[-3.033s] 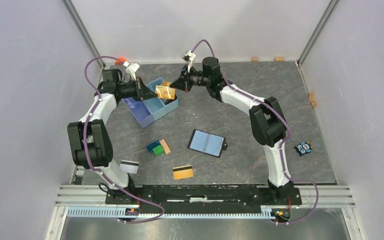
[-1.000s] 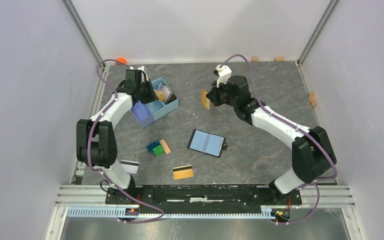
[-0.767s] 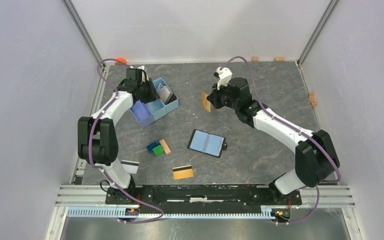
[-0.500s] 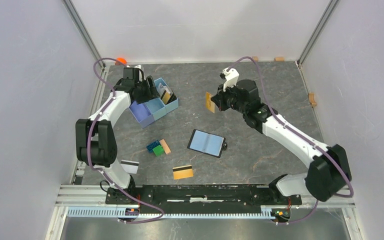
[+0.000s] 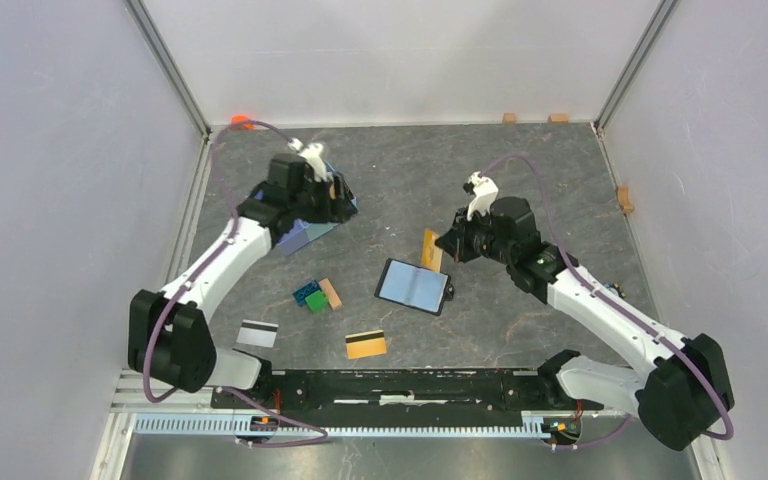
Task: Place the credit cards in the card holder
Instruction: Place the credit card in the storage box, then insert the credit card into the card holder.
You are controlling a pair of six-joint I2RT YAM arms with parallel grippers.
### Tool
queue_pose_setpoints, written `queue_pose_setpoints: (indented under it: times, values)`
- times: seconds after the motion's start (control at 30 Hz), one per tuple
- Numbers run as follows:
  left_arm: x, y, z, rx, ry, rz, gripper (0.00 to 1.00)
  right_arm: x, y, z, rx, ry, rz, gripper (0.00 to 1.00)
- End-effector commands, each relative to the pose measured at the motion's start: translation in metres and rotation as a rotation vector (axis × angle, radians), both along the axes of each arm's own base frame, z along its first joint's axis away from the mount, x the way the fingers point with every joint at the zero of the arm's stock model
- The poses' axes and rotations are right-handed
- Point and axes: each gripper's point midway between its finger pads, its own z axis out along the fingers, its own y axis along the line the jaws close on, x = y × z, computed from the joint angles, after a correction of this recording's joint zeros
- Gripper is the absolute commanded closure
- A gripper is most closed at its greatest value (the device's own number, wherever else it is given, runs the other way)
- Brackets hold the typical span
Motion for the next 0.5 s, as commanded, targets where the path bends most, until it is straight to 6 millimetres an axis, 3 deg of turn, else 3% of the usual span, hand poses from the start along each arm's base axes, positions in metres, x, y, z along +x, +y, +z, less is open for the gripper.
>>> queue_pose_setpoints:
  times: [0.0, 0.13, 0.3, 0.47]
  values:
    - [-0.041, -0.063, -0.029, -0.099, 0.107, -0.181, 0.28, -0.02, 0.012, -0.015, 0.14, 0.15, 0.0, 1.0]
    - [-0.065, -0.094, -0.055, -0.13, 0.19, -0.252, 0.29, -0.031, 0.012, -0.036, 0.206, 0.276, -0.02, 1.0]
    - [-0.085, -0.112, -0.092, -0.115, 0.281, -0.291, 0.29, -0.031, 0.004, -0.054, 0.29, 0.358, -0.092, 1.0]
    - [-0.093, -0.119, -0.108, -0.104, 0.331, -0.325, 0.3, -0.032, 0.002, -0.072, 0.357, 0.433, -0.131, 1.0]
